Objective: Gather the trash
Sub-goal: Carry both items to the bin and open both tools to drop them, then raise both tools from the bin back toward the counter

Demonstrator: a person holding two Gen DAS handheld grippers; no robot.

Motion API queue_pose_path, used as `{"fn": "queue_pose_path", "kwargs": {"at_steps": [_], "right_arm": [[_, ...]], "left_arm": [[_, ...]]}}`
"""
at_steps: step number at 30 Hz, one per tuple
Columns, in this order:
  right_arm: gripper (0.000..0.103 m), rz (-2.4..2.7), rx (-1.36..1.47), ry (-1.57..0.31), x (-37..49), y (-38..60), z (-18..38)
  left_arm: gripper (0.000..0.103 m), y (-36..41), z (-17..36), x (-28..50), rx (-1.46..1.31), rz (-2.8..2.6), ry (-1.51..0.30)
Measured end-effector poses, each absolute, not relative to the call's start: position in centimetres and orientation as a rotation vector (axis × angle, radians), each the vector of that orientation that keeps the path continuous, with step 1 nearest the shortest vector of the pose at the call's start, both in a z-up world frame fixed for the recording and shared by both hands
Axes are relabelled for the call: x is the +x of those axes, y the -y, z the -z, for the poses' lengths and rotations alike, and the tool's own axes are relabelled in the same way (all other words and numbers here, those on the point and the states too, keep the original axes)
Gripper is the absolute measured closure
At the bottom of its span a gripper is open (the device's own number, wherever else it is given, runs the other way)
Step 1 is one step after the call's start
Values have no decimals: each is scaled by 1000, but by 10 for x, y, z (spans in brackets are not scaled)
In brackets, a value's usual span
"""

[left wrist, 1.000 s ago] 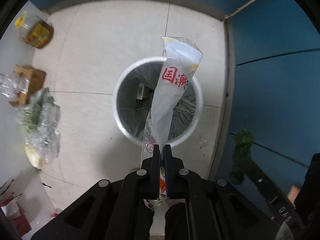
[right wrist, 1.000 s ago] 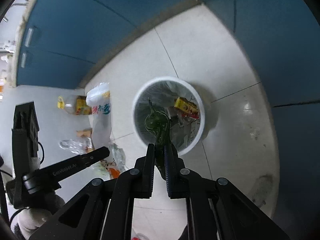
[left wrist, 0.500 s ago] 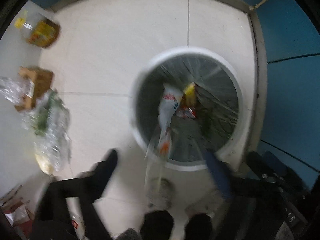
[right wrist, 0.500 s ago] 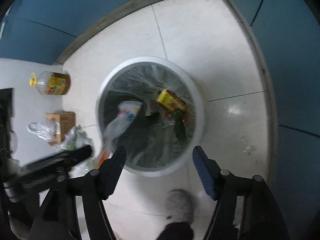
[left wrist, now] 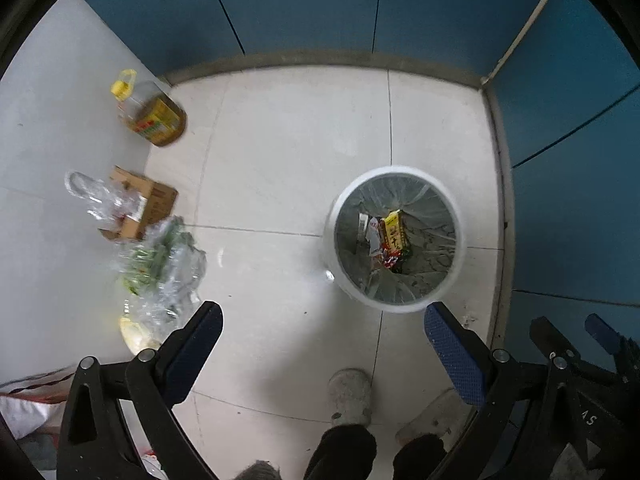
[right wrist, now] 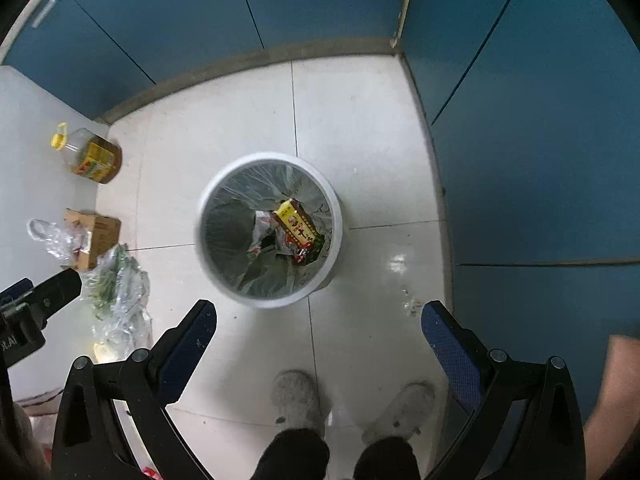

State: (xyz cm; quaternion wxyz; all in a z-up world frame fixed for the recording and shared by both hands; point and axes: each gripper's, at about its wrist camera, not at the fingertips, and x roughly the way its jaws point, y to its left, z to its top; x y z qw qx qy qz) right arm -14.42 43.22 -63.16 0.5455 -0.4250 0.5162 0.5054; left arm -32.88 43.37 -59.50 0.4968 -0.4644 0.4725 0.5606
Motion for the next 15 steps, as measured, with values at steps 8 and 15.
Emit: {"fn": "queue_pose_path", "kwargs": {"at_steps": [8,15], "right_arm": [[0,-1269,-933,-1157,-146,-374,460],[0,-1307,-849,-1127,-137,-322,340]], "left_arm": [[0,-383,459,-328,-1031,-1377,-1047],[0,-338,351,-315,-961,-1350,-973]]}}
